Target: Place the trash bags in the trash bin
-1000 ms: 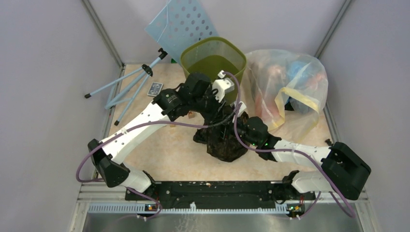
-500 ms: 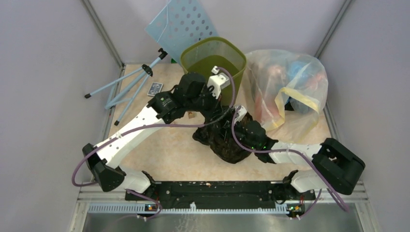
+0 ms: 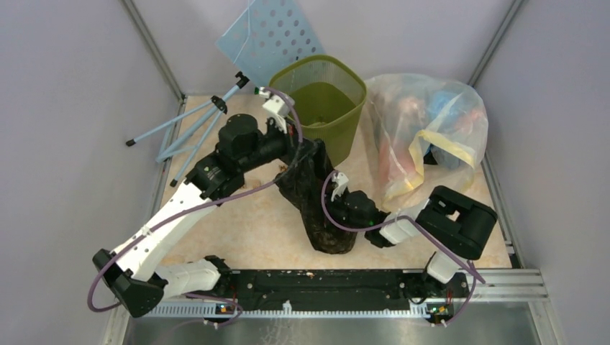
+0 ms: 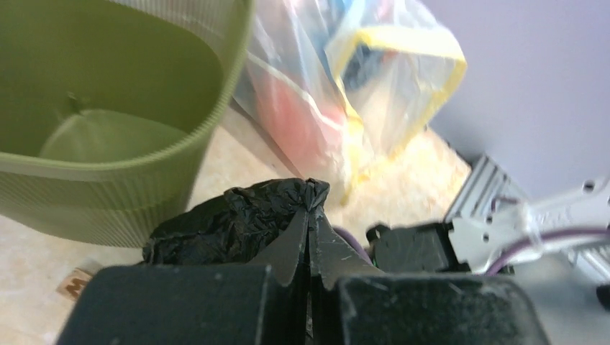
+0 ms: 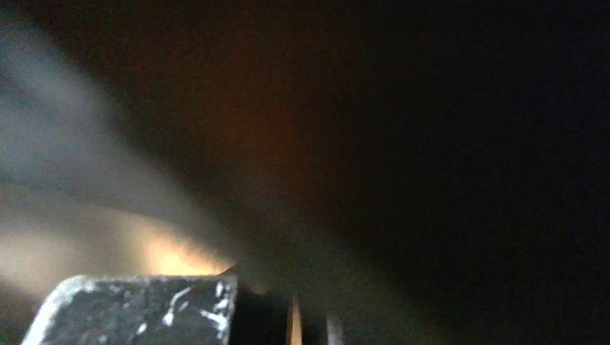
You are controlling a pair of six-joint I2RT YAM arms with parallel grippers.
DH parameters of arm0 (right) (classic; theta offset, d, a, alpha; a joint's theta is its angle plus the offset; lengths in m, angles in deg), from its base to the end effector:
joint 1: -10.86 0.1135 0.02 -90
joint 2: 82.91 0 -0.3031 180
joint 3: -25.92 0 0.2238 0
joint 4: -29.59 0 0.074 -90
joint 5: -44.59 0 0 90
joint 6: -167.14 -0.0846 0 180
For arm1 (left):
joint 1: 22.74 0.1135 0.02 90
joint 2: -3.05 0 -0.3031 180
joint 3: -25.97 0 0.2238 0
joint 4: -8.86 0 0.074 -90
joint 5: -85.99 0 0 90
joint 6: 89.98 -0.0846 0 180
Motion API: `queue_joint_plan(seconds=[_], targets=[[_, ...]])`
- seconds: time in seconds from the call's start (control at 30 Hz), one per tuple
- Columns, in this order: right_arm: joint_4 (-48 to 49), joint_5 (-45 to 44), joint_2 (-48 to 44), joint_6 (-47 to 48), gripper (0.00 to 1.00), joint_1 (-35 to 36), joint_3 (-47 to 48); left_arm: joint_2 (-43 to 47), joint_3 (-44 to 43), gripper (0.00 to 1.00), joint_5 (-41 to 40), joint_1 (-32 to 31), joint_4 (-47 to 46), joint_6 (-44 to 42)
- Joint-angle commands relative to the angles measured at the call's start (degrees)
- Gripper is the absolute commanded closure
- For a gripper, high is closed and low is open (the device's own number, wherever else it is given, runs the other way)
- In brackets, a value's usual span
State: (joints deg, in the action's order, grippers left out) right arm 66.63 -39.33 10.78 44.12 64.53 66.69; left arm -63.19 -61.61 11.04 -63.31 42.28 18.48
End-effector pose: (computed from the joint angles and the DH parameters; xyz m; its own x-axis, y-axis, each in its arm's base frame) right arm 0.1862 0.2684 0.1942 -0.6053 0.0915 -0.7907 -0.6340 0.5453 0.5484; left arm 0.1821 -0.1849 0.4398 -0.4107 -0.0509 -0.9103 0.7284 0.5823 -0.3612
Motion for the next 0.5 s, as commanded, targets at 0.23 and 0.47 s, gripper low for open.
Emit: queue_joint_plan(seconds=[0.23, 0.47], targets=[[6.08, -5.25, 1.71, -0.27, 0.99, 2.49, -3.15, 4.25, -10.08, 1.0, -4.83, 4.17, -6.27, 1.67], [-5.07, -10.64, -10.28, 6.32, 0.87, 2.49, -1.54, 2.88, -10.87, 1.0, 6.31, 4.19, -2.97, 1.14]])
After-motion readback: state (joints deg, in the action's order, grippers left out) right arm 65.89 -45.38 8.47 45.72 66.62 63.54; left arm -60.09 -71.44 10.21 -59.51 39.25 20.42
